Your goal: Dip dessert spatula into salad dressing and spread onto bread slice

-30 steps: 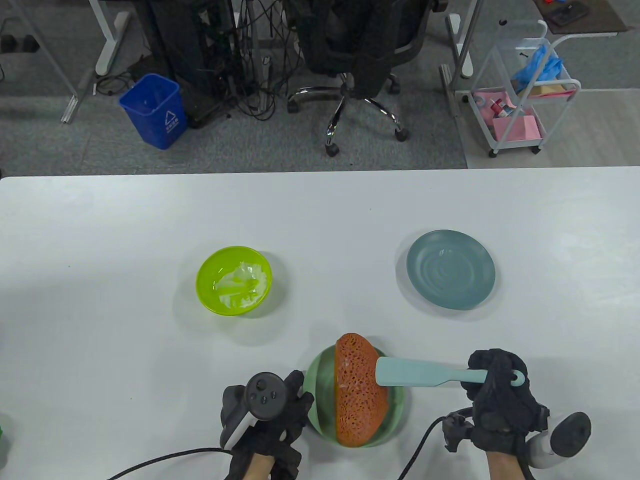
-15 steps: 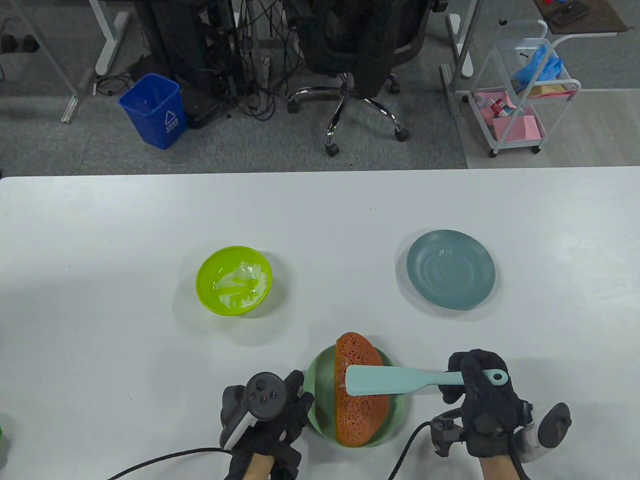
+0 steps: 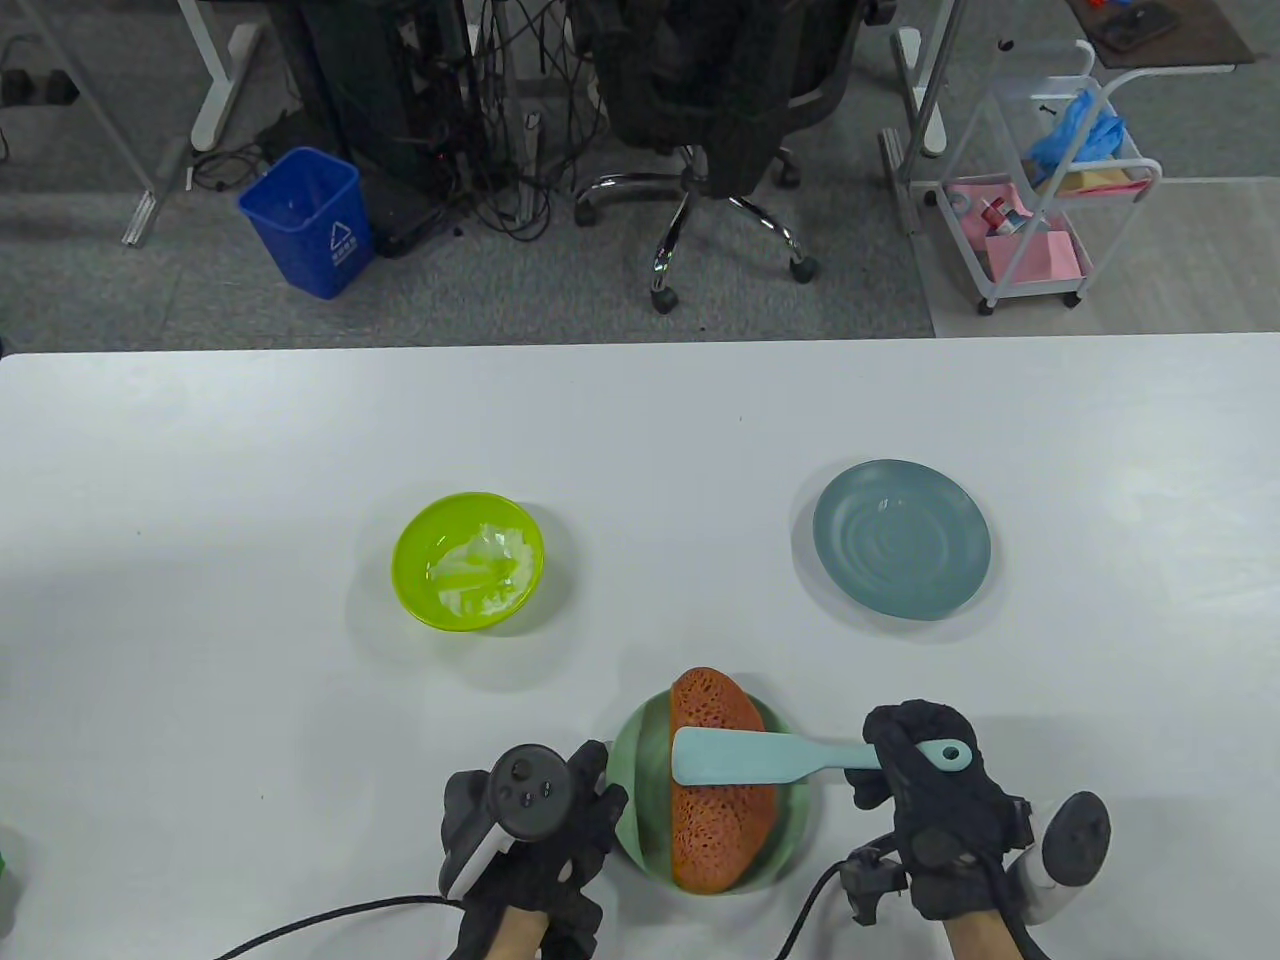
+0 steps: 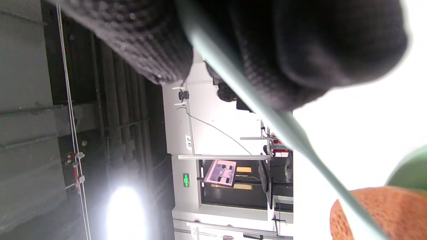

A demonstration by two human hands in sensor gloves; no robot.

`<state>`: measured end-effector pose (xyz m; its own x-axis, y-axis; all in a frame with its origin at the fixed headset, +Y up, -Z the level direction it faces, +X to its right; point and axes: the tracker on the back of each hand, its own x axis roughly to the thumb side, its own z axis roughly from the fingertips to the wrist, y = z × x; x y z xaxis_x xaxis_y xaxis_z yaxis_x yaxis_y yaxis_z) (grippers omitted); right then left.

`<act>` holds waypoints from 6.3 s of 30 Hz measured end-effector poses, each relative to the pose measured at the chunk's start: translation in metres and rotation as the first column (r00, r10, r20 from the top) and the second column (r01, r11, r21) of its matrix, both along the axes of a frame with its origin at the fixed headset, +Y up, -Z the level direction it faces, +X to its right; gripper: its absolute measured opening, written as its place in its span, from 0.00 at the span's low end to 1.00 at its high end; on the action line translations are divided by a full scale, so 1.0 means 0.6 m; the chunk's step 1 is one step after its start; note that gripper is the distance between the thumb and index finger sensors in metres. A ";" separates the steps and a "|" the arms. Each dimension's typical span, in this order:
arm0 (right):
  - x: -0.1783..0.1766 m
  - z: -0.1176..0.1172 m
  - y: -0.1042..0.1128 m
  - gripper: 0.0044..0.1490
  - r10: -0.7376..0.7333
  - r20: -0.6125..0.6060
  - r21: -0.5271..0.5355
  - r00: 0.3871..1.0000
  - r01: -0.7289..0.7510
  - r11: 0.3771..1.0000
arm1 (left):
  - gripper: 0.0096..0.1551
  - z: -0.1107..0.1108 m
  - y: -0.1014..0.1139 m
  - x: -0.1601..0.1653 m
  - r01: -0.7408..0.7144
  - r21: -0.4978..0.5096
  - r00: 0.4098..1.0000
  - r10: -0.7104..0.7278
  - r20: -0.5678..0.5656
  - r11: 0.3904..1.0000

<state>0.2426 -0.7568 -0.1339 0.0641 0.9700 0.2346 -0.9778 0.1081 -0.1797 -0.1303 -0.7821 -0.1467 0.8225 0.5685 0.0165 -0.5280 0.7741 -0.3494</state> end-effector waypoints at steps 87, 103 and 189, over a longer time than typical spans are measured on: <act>0.034 0.035 0.048 0.22 0.100 0.147 0.104 0.984 -0.116 0.988 | 0.34 0.001 -0.002 -0.002 -0.017 -0.009 1.000 0.017 -0.010 1.000; 0.046 0.041 0.049 0.21 0.097 0.214 0.095 0.972 -0.120 0.988 | 0.34 0.002 -0.003 -0.002 -0.019 -0.008 1.000 0.019 -0.010 1.000; 0.015 -0.001 -0.015 0.27 -0.097 0.030 -0.024 0.995 0.098 0.995 | 0.34 0.002 -0.004 -0.002 -0.018 -0.011 1.000 0.018 -0.010 1.000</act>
<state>0.2513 -0.7661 -0.1342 0.1526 0.9650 0.2133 -0.9572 0.1980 -0.2112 -0.1317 -0.7843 -0.1455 0.8123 0.5833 0.0018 -0.5453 0.7604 -0.3529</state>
